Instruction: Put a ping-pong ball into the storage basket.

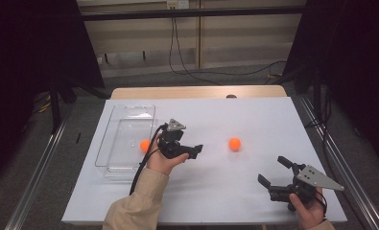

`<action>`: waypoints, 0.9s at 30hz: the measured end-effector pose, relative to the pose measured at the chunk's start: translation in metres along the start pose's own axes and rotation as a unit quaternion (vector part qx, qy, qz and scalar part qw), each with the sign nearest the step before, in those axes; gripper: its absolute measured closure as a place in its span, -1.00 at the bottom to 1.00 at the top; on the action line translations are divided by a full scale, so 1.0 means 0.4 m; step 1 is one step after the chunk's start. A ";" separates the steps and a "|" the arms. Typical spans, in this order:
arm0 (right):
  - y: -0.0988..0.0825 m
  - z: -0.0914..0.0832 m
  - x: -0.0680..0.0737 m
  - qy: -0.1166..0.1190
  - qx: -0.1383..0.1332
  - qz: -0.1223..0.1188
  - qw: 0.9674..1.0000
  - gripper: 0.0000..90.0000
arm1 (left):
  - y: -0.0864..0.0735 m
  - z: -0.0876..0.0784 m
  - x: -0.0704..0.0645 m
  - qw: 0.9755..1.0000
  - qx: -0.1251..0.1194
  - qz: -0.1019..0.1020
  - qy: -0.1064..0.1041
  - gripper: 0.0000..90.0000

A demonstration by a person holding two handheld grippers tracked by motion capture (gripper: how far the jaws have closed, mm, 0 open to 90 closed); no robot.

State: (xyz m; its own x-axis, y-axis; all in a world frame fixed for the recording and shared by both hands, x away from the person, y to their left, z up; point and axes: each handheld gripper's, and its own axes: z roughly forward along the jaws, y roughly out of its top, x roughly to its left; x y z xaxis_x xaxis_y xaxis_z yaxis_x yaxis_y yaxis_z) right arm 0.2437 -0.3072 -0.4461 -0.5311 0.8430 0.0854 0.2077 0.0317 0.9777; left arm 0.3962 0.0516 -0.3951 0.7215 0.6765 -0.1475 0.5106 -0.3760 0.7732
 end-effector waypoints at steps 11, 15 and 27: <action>0.000 -0.001 0.000 0.000 -0.001 0.000 1.000 -0.97 | -0.001 0.011 -0.010 1.000 -0.003 0.002 -0.005 -0.80; 0.001 0.000 0.001 0.001 0.000 0.000 1.000 -0.97 | -0.002 0.016 -0.016 1.000 -0.005 -0.002 -0.007 -0.80; 0.000 0.001 -0.001 0.001 0.000 -0.001 1.000 -0.97 | -0.002 0.033 -0.032 1.000 0.000 0.004 -0.012 -0.80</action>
State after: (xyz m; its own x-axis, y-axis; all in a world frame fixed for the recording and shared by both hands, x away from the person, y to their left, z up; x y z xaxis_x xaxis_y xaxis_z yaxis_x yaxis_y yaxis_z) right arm 0.2442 -0.3072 -0.4462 -0.5337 0.8414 0.0845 0.2070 0.0331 0.9778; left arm 0.3928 0.0349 -0.4020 0.7365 0.6578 -0.1574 0.5052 -0.3803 0.7747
